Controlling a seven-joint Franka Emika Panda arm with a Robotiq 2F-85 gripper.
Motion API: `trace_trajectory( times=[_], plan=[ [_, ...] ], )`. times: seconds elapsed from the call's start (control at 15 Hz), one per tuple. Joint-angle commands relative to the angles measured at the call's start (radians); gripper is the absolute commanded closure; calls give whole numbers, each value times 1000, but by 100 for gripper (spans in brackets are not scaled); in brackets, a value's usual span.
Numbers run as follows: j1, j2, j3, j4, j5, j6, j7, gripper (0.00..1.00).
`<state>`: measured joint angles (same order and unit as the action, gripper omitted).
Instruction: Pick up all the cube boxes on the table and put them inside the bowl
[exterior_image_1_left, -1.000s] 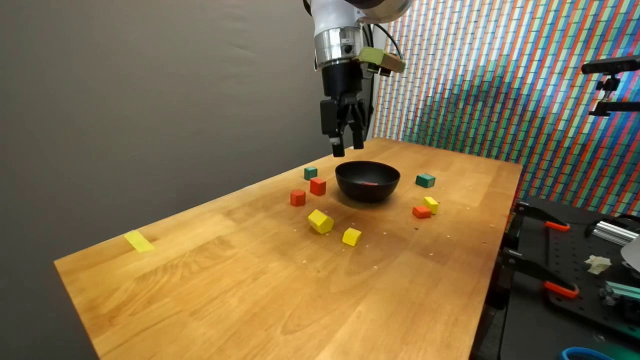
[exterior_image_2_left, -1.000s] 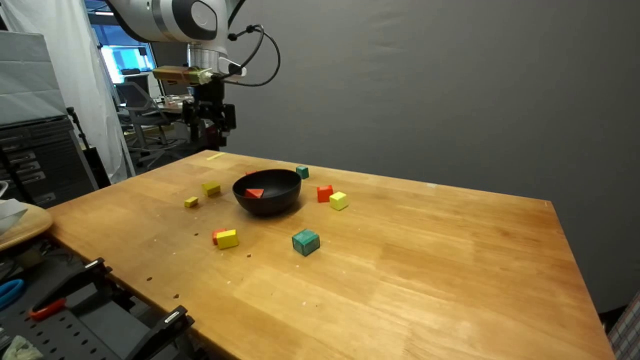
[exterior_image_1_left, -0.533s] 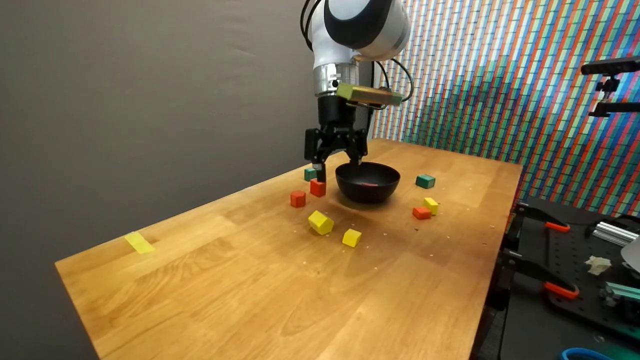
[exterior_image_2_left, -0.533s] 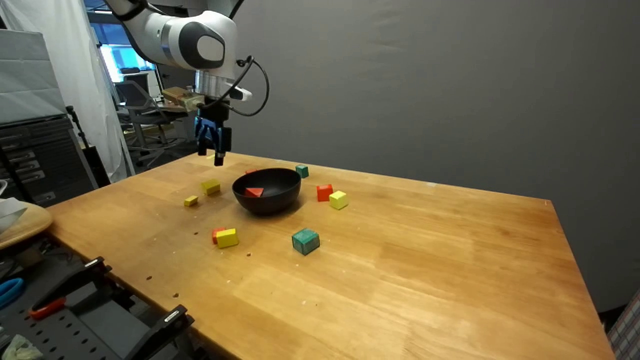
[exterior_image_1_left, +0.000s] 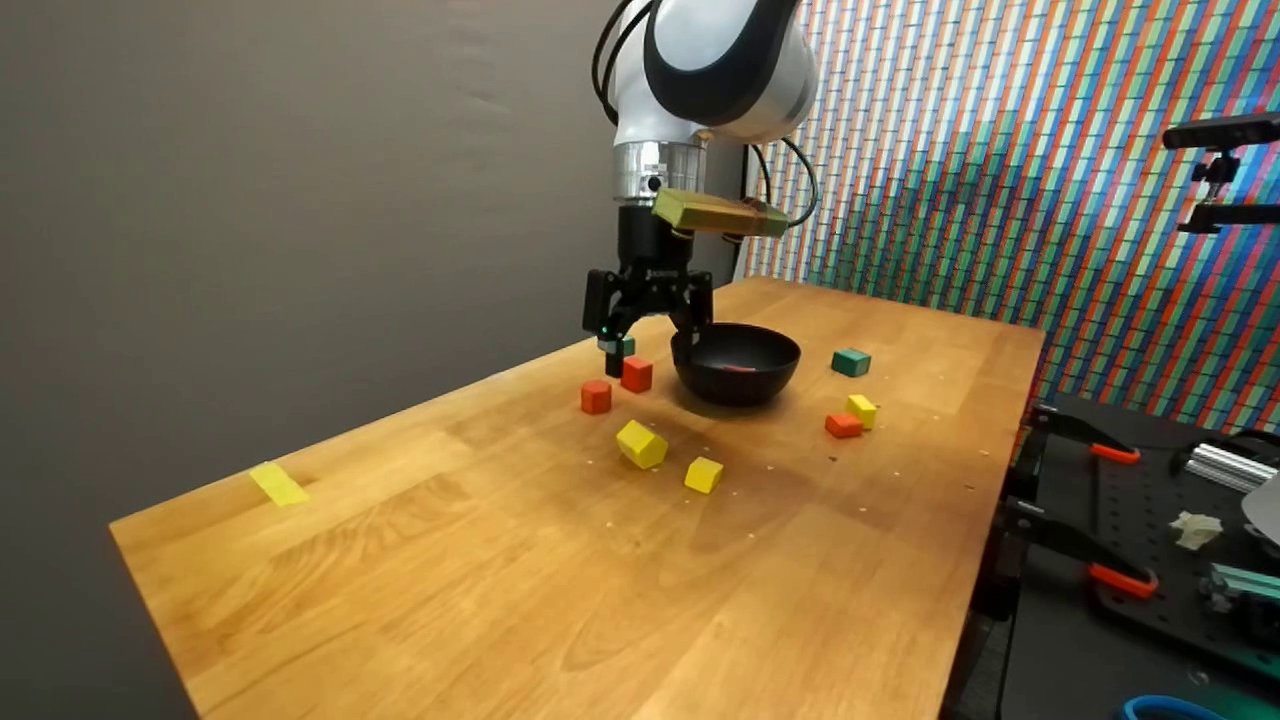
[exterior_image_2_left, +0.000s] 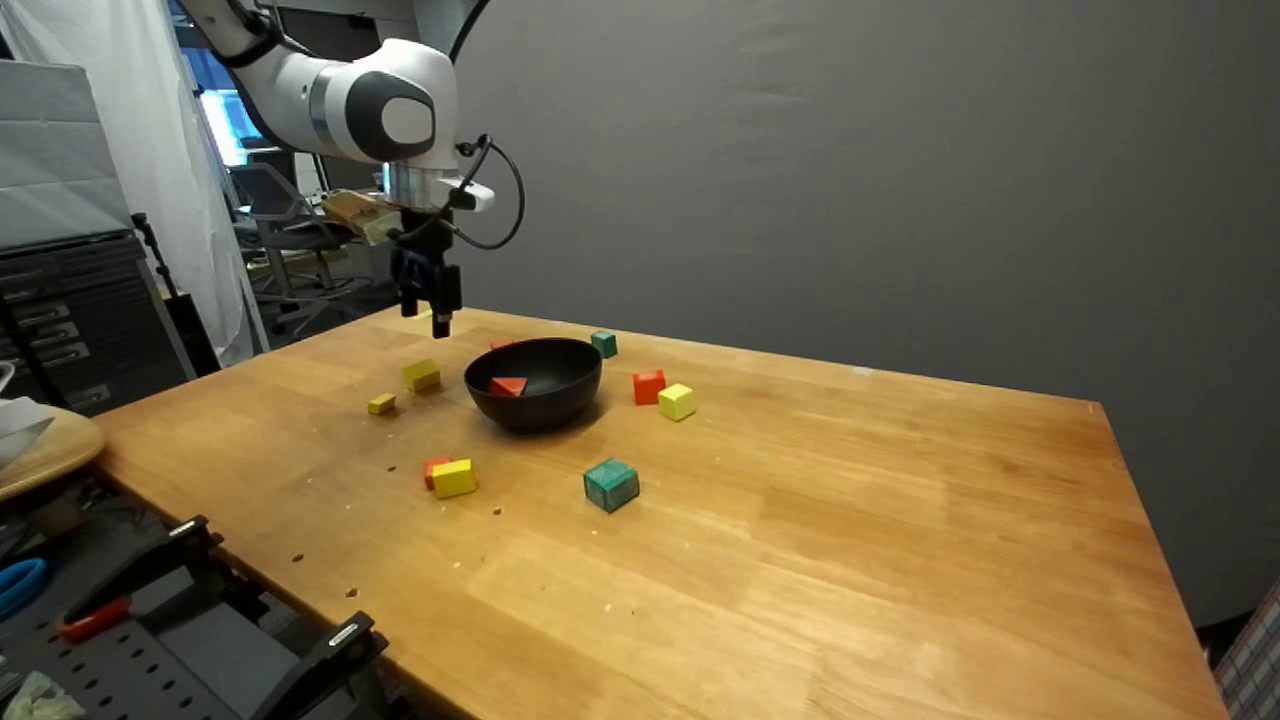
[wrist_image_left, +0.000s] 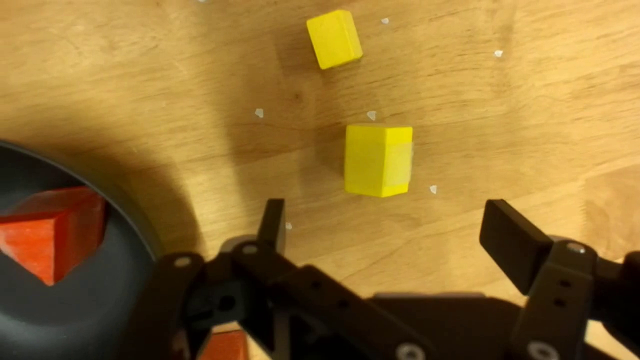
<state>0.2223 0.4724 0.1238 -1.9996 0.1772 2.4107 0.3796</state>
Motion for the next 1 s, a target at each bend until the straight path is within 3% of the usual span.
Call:
trace_trajectory(
  times=[0.0,0.33,0.4,0.47,0.67,0.93],
  plan=[
    [51,56,-25,28,-61,35,36,0],
    [85,116,-19,35,-87,128,13,0],
    [89,125,-20,36,-87,140,11,25],
    [96,133,-26,35,-92,153,17,26],
    [98,157,-32,37,-93,165,16,52],
    [95,155,-32,32,-89,156,9,79]
  ],
)
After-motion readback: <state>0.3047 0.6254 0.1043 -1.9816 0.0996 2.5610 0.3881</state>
